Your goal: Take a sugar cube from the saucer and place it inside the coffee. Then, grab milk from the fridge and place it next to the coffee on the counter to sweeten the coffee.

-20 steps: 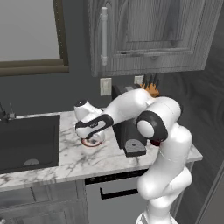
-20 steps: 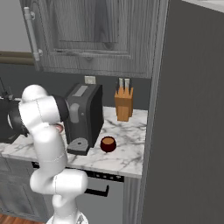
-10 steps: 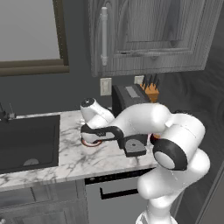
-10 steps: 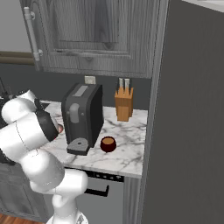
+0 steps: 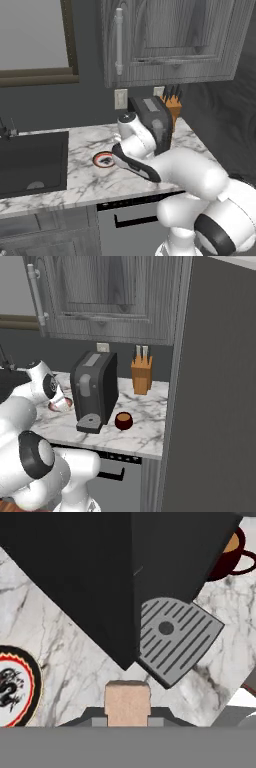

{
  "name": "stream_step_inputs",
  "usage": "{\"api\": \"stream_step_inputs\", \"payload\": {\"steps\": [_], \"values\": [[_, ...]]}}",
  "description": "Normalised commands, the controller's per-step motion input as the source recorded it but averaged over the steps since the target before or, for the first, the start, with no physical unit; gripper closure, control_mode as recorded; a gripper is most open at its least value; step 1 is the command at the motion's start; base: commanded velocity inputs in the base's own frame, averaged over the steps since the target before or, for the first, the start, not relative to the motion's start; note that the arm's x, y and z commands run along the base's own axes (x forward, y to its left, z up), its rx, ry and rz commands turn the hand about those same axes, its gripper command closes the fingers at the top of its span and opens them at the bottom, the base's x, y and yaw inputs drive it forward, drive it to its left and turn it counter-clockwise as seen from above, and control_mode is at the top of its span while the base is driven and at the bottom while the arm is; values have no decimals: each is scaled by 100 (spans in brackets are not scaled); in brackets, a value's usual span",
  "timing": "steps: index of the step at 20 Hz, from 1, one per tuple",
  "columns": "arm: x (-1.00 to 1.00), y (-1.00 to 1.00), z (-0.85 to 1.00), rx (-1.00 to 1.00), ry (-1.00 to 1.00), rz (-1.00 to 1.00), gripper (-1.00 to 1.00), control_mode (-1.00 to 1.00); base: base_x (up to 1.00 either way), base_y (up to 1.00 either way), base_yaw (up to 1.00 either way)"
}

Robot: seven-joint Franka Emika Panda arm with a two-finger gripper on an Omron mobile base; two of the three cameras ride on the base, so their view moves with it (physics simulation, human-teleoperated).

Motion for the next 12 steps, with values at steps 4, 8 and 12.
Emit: {"api": "stream_step_inputs", "payload": {"steps": [4, 8, 12], "values": [[-38, -98, 34, 3, -6, -3, 100, -100, 0, 0, 0], [-18, -99, 29, 0, -2, 0, 100, -100, 0, 0, 0], [-4, -100, 16, 0, 0, 0, 100, -100, 0, 0, 0]]}}
